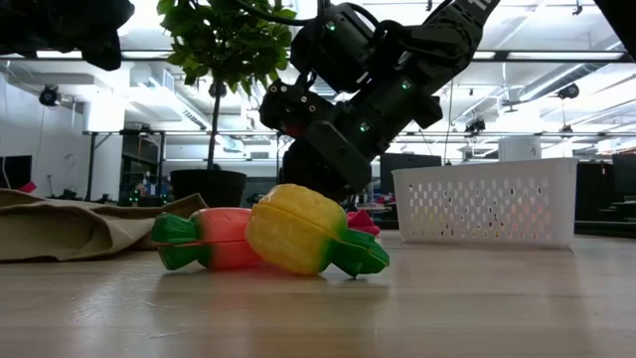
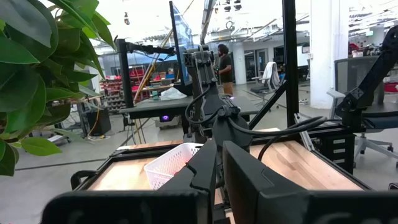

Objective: Pick and placing Produce into tupperware
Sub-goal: Put the pink apricot into the white bin

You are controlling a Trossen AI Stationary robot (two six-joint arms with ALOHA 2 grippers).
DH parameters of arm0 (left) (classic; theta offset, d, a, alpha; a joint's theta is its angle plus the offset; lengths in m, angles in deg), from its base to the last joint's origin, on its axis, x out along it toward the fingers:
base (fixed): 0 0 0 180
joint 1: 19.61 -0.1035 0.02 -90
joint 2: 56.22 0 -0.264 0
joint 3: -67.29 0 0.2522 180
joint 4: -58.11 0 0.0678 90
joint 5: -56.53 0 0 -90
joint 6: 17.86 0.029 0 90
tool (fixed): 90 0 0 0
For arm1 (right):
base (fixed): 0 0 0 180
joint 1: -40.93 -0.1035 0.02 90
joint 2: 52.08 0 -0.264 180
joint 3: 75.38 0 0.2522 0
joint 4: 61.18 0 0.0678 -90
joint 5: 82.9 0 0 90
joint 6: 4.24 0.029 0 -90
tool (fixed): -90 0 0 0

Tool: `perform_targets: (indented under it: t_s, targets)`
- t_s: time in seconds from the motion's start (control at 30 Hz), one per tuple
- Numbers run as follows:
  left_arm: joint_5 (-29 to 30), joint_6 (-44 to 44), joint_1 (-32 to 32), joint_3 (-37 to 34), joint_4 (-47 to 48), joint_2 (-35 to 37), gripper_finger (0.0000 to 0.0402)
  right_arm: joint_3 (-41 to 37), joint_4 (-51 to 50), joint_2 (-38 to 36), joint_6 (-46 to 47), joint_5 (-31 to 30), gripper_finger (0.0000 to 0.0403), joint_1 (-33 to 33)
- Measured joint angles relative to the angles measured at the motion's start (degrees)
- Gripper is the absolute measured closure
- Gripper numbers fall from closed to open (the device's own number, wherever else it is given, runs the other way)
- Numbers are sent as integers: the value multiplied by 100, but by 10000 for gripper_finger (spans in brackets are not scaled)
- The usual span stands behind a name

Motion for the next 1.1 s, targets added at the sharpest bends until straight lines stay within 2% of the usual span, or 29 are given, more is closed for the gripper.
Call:
perform_targets:
  t_s: [0.27, 1.1]
  targets:
    - [0, 0, -2, 0, 0, 0, 387, 0, 1, 0, -21, 3, 216, 0]
    - [0, 0, -1, 0, 0, 0, 387, -2, 29, 0, -184, -228, 314, 0]
